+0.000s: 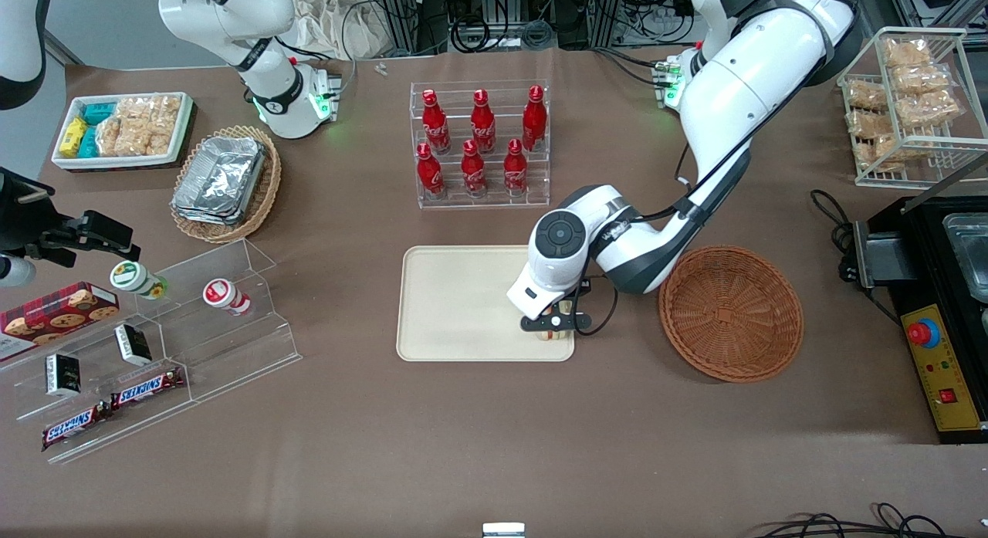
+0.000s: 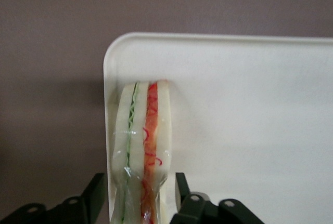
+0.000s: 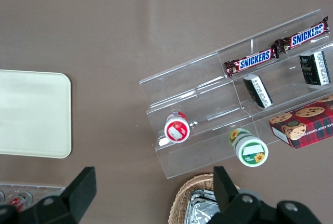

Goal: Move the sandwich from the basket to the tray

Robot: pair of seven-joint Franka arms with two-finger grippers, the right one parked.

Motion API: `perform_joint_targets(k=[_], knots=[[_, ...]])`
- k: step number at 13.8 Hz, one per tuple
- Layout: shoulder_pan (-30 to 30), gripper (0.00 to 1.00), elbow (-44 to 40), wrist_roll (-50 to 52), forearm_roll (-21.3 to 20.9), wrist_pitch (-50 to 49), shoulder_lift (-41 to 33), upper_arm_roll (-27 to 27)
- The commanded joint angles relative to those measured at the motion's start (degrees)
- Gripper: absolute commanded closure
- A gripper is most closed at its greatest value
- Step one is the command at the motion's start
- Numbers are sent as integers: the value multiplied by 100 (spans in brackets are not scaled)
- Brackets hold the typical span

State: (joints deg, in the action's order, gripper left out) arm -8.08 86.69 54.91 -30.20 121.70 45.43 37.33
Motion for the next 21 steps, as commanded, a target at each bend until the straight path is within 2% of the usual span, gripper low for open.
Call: perform_joint_targets(k=[1, 5, 9, 13, 14, 17, 21], knots=[[16, 0, -424, 291, -38, -120, -174, -7], [744, 0, -399, 811, -21, -120, -920, 19], [1237, 0, -381, 688, 101, -937, -1667, 81], [2106, 0, -399, -978, 1479, -1542, -2397, 63], [2387, 0, -399, -1312, 1700, -1666, -2512, 72], [3072, 0, -337, -2463, 2009, -2325, -2671, 72], [3567, 0, 250, -3782, 2431, -2485, -3276, 11]])
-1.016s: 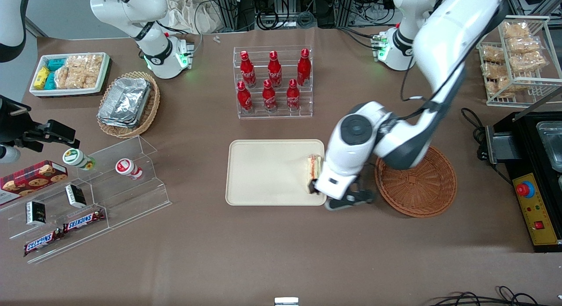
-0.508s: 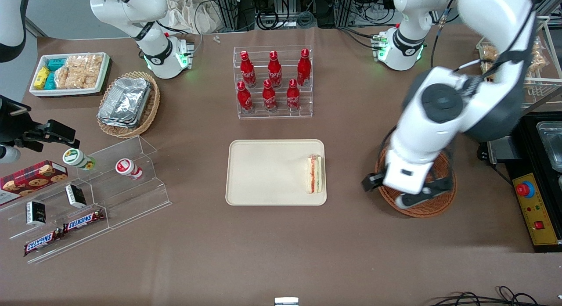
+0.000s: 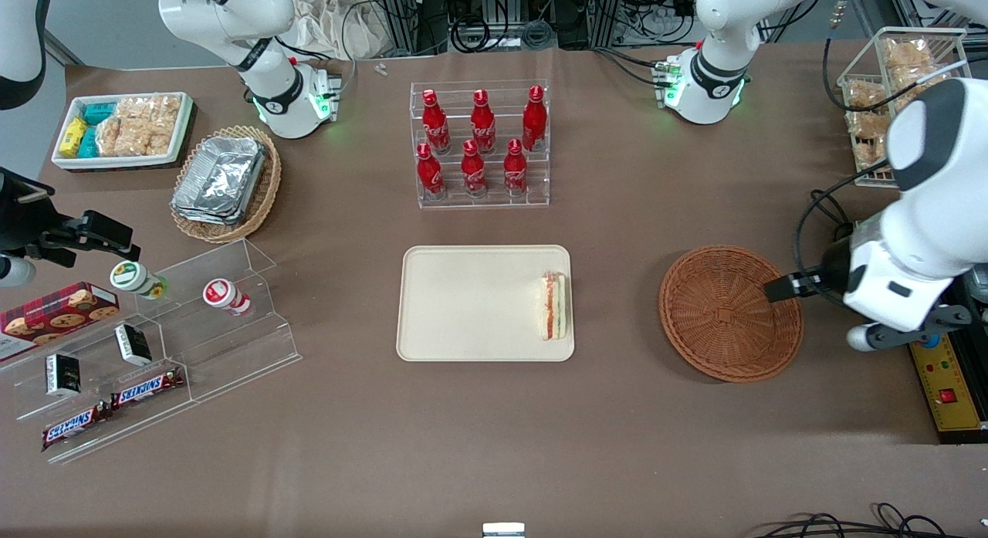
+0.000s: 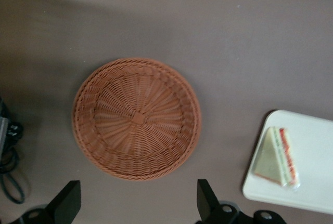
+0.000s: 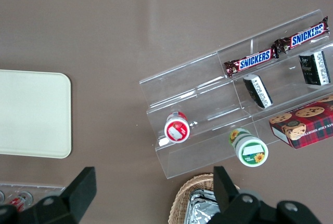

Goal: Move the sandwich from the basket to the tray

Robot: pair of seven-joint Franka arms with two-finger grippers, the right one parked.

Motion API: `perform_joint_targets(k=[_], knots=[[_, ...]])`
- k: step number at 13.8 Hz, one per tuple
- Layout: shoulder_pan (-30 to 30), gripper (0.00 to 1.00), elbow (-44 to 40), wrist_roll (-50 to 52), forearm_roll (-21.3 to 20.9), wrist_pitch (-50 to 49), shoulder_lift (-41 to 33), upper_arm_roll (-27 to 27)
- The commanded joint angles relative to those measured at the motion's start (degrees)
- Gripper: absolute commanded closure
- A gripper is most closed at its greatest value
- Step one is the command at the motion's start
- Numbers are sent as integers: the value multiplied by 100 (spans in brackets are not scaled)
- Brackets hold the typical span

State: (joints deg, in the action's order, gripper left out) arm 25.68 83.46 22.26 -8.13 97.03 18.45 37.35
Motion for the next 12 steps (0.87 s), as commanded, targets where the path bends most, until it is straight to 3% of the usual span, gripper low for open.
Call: perform_joint_targets(k=[1, 3, 5, 6, 10, 12], knots=[[175, 0, 758, -886, 285, -44, -744, -147], [-314, 0, 1241, -1511, 723, 35, -1271, -953], [-1271, 0, 1645, -2109, 918, 26, -1737, -2147], [-1484, 0, 1874, -2164, 945, 70, -1957, -2379], [-1504, 0, 2991, -2208, 936, 1123, -2469, -2381], [-1521, 0, 2380, -2208, 928, 916, -2075, -2372]])
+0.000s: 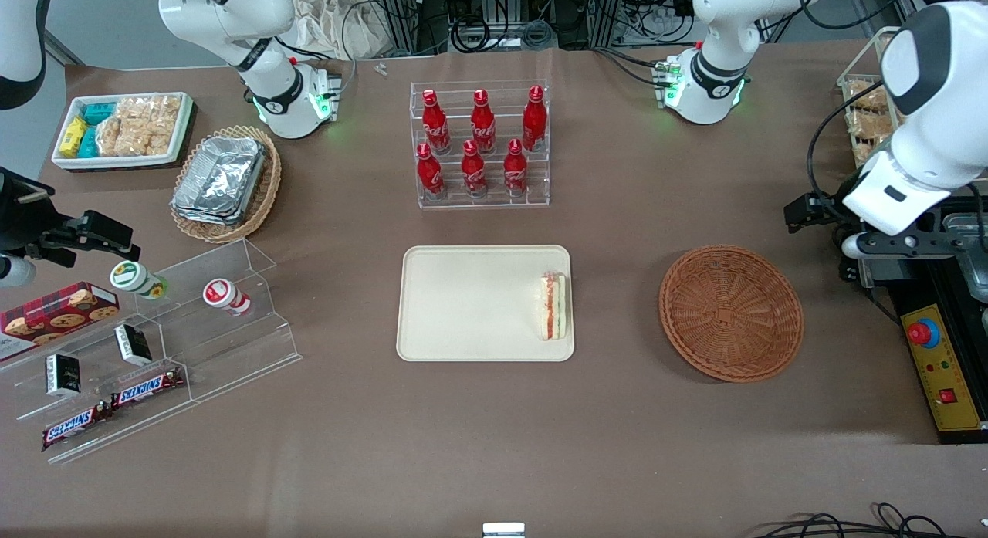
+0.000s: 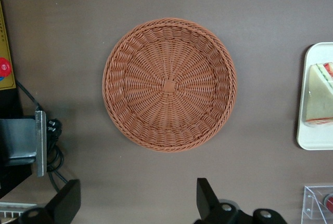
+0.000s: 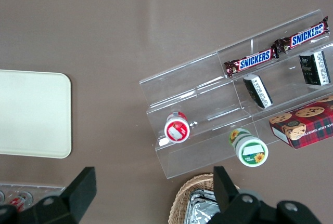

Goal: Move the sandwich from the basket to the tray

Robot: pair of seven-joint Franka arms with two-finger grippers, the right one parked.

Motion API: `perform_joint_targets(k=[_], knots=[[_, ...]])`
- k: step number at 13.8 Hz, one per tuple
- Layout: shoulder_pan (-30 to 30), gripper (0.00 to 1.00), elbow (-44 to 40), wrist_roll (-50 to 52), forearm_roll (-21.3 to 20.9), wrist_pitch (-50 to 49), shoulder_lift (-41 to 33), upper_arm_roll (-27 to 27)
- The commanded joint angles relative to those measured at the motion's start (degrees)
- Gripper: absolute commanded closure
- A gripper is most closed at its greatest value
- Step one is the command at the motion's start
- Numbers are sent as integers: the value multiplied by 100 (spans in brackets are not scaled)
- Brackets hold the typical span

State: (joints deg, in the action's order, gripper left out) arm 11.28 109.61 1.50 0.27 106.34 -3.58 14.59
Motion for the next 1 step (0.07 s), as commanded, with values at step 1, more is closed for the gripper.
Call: perform_joint_targets(k=[1], knots=[[-99, 0, -639, -88, 70, -226, 364, -36]])
